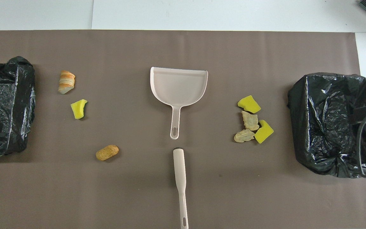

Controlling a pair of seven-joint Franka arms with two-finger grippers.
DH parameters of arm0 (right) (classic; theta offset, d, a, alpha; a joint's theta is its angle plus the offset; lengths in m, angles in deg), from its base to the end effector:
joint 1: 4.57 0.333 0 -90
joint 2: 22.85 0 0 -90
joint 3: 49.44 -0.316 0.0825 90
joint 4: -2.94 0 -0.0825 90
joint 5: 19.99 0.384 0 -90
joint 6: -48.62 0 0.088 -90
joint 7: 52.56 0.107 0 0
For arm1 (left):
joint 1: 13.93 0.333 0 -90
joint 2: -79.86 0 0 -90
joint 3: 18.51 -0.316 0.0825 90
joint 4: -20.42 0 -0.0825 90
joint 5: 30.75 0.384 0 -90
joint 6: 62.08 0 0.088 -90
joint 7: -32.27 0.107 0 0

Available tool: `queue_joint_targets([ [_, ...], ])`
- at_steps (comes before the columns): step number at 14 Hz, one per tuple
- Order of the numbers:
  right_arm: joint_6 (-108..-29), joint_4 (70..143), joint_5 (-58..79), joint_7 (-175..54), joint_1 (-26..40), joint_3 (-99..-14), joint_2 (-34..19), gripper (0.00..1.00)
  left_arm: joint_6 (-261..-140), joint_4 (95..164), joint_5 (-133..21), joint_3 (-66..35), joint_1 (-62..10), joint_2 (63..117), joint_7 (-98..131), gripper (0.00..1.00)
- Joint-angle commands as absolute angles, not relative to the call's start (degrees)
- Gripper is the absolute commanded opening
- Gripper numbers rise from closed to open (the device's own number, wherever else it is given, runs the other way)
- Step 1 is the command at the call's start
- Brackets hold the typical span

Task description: Sweep and dump trash in bin

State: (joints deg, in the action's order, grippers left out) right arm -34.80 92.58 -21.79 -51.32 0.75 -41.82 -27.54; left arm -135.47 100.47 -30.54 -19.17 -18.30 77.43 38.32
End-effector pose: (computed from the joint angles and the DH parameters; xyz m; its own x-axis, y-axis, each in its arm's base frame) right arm 0.5163 -0.0277 0.6610 0.9975 -0.0646 -0.0270 -0.0640 -0.9977 0.0210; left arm 0.5053 -0.0321 0.7019 0.9830 -0.1684 -0.0737 -0.1685 -0.9857 0.0047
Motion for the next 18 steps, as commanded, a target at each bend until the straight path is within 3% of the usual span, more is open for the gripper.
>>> queue_joint_targets([
  [1, -36.5, 94.6, -21.5, -52.8, 1.0, -41.3, -29.1, 1.00, -135.0, 102.1, -30.5, -19.7, -19.3, 76.1, 39.0, 1.00],
  [18, -36.2, 94.6, -21.5, -53.3, 0.8, -41.4, -29.1, 1.00, -135.0, 102.2, -30.5, -19.7, -19.3, 76.0, 37.9, 1.00],
])
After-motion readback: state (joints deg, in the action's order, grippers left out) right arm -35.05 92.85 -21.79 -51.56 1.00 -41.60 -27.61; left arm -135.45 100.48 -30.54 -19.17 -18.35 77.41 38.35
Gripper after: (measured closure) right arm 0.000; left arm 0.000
